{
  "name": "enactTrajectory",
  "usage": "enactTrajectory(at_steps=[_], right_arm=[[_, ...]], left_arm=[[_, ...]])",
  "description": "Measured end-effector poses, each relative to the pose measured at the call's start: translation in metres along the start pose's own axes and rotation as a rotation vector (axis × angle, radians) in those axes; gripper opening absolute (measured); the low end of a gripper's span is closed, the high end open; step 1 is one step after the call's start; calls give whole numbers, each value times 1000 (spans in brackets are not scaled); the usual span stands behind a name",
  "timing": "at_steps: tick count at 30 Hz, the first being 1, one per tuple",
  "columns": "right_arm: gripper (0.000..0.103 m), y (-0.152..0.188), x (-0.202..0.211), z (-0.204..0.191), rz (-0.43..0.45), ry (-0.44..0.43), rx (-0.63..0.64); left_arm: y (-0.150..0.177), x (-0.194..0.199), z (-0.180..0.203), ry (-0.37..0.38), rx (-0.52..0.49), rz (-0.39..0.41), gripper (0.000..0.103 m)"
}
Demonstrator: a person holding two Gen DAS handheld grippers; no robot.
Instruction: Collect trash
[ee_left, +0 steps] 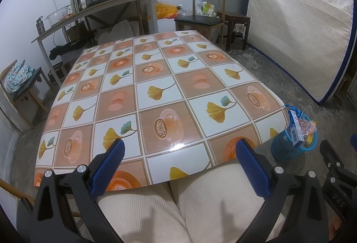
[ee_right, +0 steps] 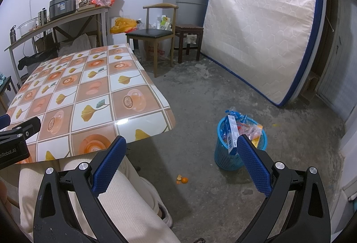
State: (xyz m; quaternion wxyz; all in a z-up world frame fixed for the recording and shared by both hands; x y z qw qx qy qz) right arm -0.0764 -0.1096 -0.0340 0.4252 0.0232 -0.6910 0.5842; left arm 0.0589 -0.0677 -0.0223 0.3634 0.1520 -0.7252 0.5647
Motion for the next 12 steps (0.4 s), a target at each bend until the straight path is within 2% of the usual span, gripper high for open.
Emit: enactTrajectory(at_steps=[12], right_arm=[[95,0,0,0,0,1,1]], left_arm=[[3,2,2,6,4,-10,97]])
Point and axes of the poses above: each gripper's, at about its wrist camera, not at the fingertips, and x roughly against the way its jaws point, z to its right, y to its underside, the point moved 3 cm from there along -x, roughly the way its jaws point, and after that the axes turned 2 degrees about -x, right-handed, at the moved point
